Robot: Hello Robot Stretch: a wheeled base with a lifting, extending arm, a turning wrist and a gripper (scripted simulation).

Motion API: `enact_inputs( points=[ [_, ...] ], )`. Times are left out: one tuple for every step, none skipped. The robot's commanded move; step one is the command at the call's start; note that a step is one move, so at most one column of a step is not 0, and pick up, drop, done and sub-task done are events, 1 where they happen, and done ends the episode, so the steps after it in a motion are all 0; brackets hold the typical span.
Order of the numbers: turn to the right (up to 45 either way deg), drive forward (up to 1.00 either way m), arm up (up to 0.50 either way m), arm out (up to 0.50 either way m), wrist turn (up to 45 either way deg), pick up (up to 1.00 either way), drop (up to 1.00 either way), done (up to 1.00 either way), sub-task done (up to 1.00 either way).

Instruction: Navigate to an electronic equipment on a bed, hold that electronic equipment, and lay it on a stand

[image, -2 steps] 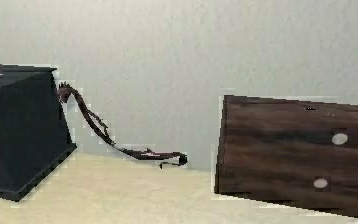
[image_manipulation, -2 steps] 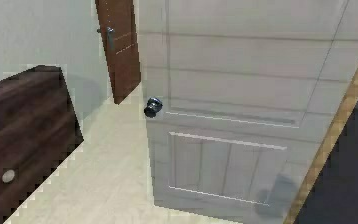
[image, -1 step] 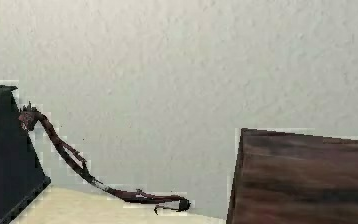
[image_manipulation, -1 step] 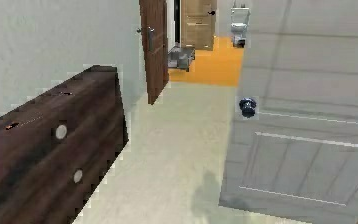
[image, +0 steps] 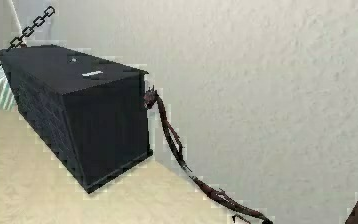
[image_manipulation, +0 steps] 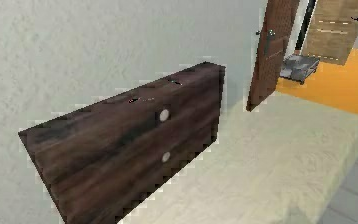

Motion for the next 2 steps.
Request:
enact_inputs(
  points=[
    [0.0, 0.5, 0.0, 0.0, 0.0, 0.0, 0.0, 0.0, 0.0],
    [-45.0, 0.0, 0.0, 0.0, 0.0, 0.0, 0.0, 0.0, 0.0]
  ],
)
